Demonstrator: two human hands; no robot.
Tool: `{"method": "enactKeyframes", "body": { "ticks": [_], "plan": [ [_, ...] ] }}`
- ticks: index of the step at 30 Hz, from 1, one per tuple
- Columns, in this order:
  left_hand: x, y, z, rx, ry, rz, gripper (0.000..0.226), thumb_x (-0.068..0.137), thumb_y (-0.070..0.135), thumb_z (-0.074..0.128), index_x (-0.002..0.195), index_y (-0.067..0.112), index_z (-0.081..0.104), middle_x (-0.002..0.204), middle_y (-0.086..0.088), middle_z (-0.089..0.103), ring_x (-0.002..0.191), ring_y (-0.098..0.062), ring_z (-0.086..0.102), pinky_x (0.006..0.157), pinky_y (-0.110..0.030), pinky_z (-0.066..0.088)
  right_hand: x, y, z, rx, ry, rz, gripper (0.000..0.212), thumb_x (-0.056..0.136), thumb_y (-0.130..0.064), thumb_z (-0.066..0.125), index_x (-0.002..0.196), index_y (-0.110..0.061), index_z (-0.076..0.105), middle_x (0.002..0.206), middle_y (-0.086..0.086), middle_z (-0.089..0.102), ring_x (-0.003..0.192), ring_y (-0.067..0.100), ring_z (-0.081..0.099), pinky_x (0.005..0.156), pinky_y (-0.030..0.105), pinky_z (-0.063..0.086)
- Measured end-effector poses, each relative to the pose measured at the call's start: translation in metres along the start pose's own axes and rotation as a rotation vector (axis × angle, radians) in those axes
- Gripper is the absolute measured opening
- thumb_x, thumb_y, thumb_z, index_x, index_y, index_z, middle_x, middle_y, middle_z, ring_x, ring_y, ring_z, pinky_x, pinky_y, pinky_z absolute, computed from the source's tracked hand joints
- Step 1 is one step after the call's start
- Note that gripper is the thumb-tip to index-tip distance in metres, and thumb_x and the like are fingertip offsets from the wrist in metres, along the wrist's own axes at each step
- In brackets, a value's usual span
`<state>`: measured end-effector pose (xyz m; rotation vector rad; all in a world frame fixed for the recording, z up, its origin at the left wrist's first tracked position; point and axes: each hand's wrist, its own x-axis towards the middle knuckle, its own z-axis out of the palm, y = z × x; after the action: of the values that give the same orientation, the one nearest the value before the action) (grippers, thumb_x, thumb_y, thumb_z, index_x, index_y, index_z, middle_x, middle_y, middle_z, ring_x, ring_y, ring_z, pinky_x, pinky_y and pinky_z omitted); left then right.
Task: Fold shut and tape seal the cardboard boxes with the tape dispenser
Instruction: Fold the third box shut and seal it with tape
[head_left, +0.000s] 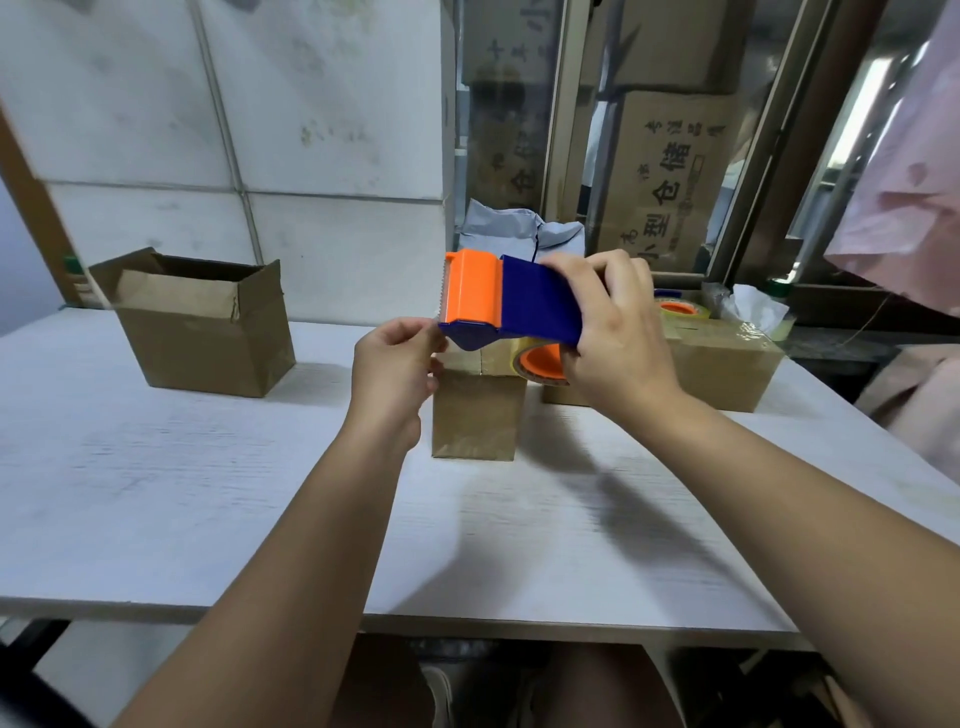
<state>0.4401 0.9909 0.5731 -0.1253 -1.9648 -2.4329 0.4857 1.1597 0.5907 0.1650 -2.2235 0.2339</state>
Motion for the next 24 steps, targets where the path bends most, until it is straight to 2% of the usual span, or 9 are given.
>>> {"method": "enactKeyframes", "body": {
  "ticks": [3,8,11,14,17,19,20,24],
  "plan": [
    [-0.002,0.000,-0.001,0.136,0.046,0.066,0.014,0.092,0.013,0.057,0.079,0.016,0.062,0.072,0.003,0.059,0.059,-0.007,0.045,0.060,-0.020,0.037,0.001,0.000,-0.001,-0.015,-0.032,-0.017,0.061,0.070,-0.028,0.063,0.127,-0.011,0.051,0.111,0.016,0.052,0.101,0.029,0.045,0.074,0.033,0.043],
    [-0.001,0.003,-0.003,0.226,0.111,0.133,0.014,0.094,0.019,0.058,0.083,0.012,0.060,0.074,0.005,0.058,0.065,0.000,0.049,0.058,-0.017,0.036,0.000,0.006,-0.003,0.051,-0.123,0.023,0.061,0.080,-0.009,0.067,0.136,-0.013,0.043,0.118,0.016,0.045,0.104,0.028,0.048,0.077,0.041,0.051],
    [0.006,0.011,-0.009,0.234,0.140,0.169,0.014,0.094,0.019,0.058,0.084,0.010,0.060,0.075,0.005,0.058,0.069,0.003,0.050,0.059,-0.013,0.035,-0.001,0.013,-0.006,0.096,-0.108,0.065,0.061,0.083,-0.011,0.067,0.138,-0.012,0.040,0.120,0.016,0.043,0.104,0.026,0.047,0.077,0.035,0.048],
    [0.007,0.013,-0.011,0.278,0.119,0.182,0.018,0.094,0.019,0.058,0.078,0.011,0.058,0.073,0.004,0.058,0.068,0.005,0.051,0.057,-0.007,0.035,0.000,0.018,-0.008,0.147,-0.101,0.142,0.059,0.083,0.001,0.062,0.137,-0.010,0.041,0.123,0.014,0.042,0.107,0.025,0.046,0.079,0.028,0.042],
    [0.008,0.009,-0.013,0.300,0.101,0.122,0.022,0.094,0.020,0.058,0.074,0.013,0.056,0.075,0.004,0.058,0.069,0.001,0.051,0.059,-0.014,0.035,0.004,0.021,-0.012,0.221,-0.134,0.179,0.062,0.080,0.008,0.059,0.136,-0.012,0.042,0.122,0.009,0.043,0.105,0.016,0.043,0.079,0.021,0.038],
    [0.009,0.007,-0.018,0.299,0.077,0.056,0.023,0.094,0.019,0.059,0.072,0.014,0.056,0.075,0.004,0.058,0.066,-0.002,0.049,0.058,-0.019,0.034,0.004,0.024,-0.014,0.250,-0.154,0.192,0.064,0.076,0.010,0.058,0.135,-0.013,0.043,0.117,0.003,0.042,0.102,0.012,0.040,0.074,0.013,0.035],
    [0.009,0.006,-0.019,0.301,0.063,0.033,0.023,0.094,0.019,0.059,0.071,0.014,0.056,0.075,0.005,0.057,0.064,-0.002,0.048,0.057,-0.020,0.034,0.003,0.024,-0.014,0.248,-0.164,0.185,0.065,0.075,0.011,0.058,0.134,-0.013,0.044,0.115,0.001,0.041,0.101,0.012,0.040,0.073,0.013,0.034],
    [0.008,0.006,-0.020,0.366,0.044,0.002,0.023,0.093,0.020,0.060,0.071,0.014,0.057,0.074,0.003,0.057,0.063,-0.005,0.046,0.060,-0.023,0.035,-0.003,0.028,-0.013,0.178,-0.201,0.117,0.062,0.075,0.009,0.058,0.132,-0.011,0.045,0.110,0.006,0.042,0.094,0.016,0.041,0.076,0.029,0.039]
  ]
}}
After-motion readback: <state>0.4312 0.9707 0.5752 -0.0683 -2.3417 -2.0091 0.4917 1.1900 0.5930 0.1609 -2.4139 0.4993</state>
